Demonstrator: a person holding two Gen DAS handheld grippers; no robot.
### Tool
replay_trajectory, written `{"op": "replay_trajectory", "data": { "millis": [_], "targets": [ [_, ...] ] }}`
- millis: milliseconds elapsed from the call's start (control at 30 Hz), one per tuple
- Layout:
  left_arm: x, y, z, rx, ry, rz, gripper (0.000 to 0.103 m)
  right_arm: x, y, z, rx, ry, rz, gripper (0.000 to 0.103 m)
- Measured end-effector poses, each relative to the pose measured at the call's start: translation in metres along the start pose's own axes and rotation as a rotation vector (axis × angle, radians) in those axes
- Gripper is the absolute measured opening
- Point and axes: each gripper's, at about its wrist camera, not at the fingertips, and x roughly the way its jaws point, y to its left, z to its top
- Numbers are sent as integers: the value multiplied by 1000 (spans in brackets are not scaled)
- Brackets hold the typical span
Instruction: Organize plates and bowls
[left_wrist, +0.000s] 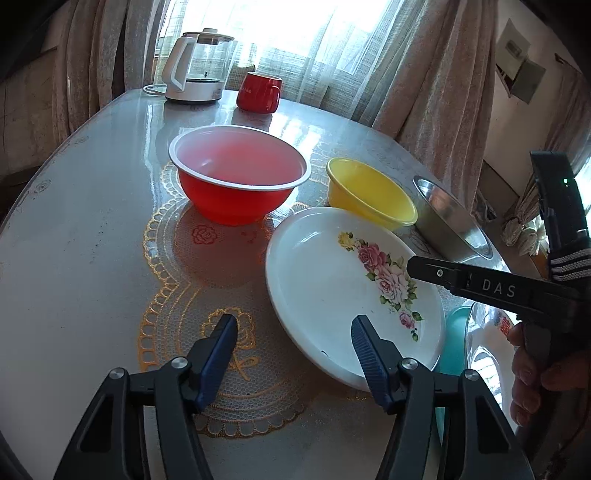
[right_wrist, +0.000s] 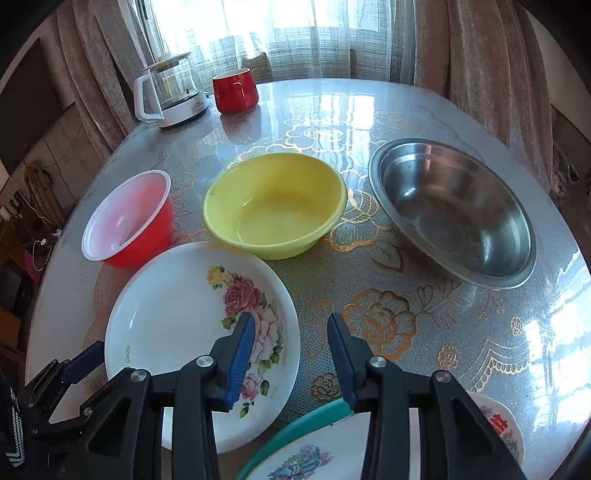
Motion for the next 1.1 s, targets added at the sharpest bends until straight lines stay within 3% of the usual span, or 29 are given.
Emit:
{"op": "replay_trajectory", "data": {
  "millis": [200,333,567,833,1100],
  "targets": [
    [4,-3,1,39,7,12,44,20,1,0,23,73,45,26],
    [5,-3,0,42,29,-27,34,22,3,-2,34,77,31,25],
    [2,5,1,51,-4,103,33,14,35,-15,-28,80,0,25],
    [-1,15,1,35,-28,142,28,-6,38,-43,49,18,10,14],
    [-2,17,1,25,-29,129,28,-23,30,-52,124,-26,75,14]
  ]
}}
